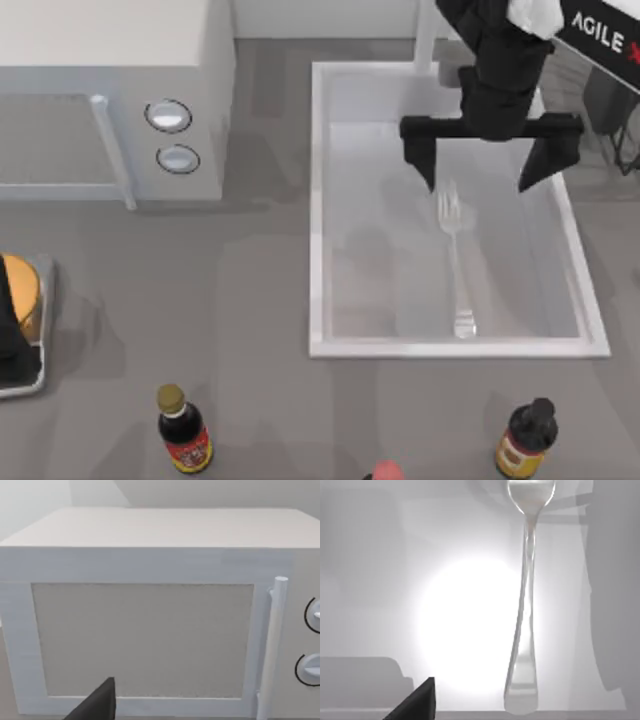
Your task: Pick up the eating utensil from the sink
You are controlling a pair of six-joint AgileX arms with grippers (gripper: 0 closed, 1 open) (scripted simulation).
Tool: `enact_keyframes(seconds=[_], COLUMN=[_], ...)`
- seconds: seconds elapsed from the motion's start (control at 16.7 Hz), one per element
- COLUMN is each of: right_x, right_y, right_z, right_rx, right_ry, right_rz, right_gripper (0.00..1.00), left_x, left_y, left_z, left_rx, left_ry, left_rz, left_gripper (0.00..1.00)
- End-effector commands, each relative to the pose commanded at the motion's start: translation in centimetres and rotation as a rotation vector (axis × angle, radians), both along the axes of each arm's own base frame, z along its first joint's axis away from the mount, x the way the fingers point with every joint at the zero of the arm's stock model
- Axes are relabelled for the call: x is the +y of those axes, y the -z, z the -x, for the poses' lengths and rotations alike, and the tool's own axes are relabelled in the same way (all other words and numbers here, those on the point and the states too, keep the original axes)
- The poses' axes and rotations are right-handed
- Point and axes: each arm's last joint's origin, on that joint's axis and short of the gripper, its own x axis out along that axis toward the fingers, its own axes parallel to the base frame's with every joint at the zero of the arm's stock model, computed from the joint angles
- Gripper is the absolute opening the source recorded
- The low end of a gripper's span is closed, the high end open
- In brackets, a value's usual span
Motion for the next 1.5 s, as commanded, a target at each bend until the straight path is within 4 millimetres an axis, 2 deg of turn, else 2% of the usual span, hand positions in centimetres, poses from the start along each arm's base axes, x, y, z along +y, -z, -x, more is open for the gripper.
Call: enact_keyframes(seconds=[0.18,0.54,0.66,0.72,0.96,1.5], right_x=[0.1,0.4,0.3,0.3,0.3,0.3], right_y=[2.5,11.8,14.0,14.5,14.6,14.6], right_z=[-0.2,-0.4,0.0,0.1,0.1,0.1], right_rx=[0.005,-0.016,-0.006,-0.002,-0.002,-0.002], right_ry=[-0.001,-0.004,-0.004,-0.004,-0.004,-0.004], right_rz=[0.002,-0.006,-0.002,-0.001,-0.001,-0.001], right_gripper=[1.00,1.00,1.00,1.00,1.00,0.32], left_x=[0.0,0.0,0.0,0.0,0.0,0.0], left_y=[0.0,0.0,0.0,0.0,0.0,0.0], left_z=[0.0,0.0,0.0,0.0,0.0,0.0], left_rx=[0.000,0.000,0.000,0.000,0.000,0.000], left_ry=[0.000,0.000,0.000,0.000,0.000,0.000], left_rz=[0.000,0.000,0.000,0.000,0.000,0.000], left_gripper=[1.00,1.00,1.00,1.00,1.00,1.00])
